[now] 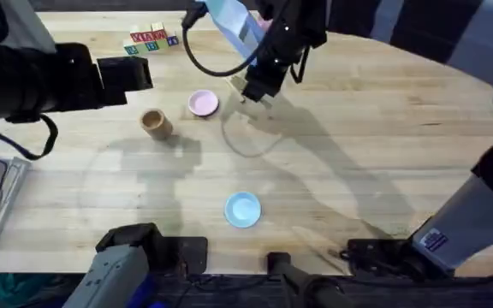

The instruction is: Pick up a utensil and set it on the pink plate, then put the other utensil in the container.

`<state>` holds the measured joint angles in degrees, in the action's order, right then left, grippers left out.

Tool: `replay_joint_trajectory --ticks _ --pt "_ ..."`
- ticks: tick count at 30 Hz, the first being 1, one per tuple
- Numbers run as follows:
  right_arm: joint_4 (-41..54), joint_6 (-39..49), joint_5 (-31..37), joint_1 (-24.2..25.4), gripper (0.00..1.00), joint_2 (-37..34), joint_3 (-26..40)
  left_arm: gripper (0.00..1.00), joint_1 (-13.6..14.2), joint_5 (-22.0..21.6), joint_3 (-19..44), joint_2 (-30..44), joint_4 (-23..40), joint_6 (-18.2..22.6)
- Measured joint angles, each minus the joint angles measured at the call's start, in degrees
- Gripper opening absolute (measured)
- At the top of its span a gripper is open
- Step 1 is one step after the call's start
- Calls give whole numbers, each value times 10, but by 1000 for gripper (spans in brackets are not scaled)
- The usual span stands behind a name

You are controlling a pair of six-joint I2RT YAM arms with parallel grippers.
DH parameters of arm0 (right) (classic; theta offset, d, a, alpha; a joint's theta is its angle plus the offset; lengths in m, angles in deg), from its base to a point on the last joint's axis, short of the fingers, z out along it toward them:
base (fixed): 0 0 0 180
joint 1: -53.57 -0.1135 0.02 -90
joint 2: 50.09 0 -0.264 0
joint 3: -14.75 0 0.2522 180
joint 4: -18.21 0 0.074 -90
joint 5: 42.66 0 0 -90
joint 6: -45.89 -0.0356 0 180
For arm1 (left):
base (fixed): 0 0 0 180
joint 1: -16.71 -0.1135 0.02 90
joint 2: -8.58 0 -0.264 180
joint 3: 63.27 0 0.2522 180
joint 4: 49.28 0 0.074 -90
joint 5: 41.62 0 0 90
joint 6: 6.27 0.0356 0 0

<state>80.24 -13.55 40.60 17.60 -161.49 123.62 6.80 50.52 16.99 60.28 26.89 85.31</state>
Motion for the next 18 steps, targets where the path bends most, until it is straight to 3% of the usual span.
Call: replay_joint_trajectory --ticks 9,18 --pt "-13 -24 -1 -1 31 0 29 993 0 0 0 0 0 2" --pt "-2 -32 -1 -1 31 -59 131 993 0 0 0 0 0 2"
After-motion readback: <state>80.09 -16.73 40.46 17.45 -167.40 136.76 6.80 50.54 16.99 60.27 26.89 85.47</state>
